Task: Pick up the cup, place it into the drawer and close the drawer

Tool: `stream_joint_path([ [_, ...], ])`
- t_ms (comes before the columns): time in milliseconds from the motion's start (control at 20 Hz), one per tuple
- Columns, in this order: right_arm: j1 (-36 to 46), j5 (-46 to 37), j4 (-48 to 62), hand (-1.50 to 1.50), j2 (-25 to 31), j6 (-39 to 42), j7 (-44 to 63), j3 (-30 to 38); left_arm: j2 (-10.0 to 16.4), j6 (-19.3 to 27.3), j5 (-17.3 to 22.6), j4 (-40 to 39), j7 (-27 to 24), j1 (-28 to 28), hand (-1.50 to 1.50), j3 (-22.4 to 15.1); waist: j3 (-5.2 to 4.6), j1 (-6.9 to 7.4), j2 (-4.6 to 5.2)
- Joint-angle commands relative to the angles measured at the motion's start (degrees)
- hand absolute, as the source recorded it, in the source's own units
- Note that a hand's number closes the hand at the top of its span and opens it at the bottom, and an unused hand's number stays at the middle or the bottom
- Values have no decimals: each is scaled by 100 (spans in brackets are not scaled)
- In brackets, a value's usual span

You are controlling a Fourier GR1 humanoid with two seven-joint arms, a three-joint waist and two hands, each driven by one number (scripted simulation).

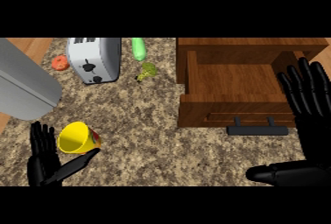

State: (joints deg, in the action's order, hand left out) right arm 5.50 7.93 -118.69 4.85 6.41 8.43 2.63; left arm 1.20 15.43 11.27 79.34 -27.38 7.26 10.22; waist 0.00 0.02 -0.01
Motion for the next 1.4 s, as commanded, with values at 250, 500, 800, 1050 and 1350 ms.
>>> stream_joint_path([
  [250,-219,172,-736,-150,7,-47,549,-35,-40,-100,200,-1243,-889,-477,-150,359,-1,-18,-3],
  [500,-77,32,140,-150,-23,151,-163,-15,268,-651,424,-2279,-1475,-651,-150,656,-1,-9,3],
  [800,155,-99,43,-150,-28,1,102,-66,289,-455,410,-2050,-1140,-764,-150,470,0,1,-1],
  [1050,-289,-176,-387,-150,-235,-36,157,-381,280,-724,447,-3093,-1833,-1189,-150,552,-1,-13,1],
  [1350,-339,-275,55,-150,-263,61,-334,-345,362,-972,760,-3647,-2106,-1637,-150,771,-2,-21,4],
])
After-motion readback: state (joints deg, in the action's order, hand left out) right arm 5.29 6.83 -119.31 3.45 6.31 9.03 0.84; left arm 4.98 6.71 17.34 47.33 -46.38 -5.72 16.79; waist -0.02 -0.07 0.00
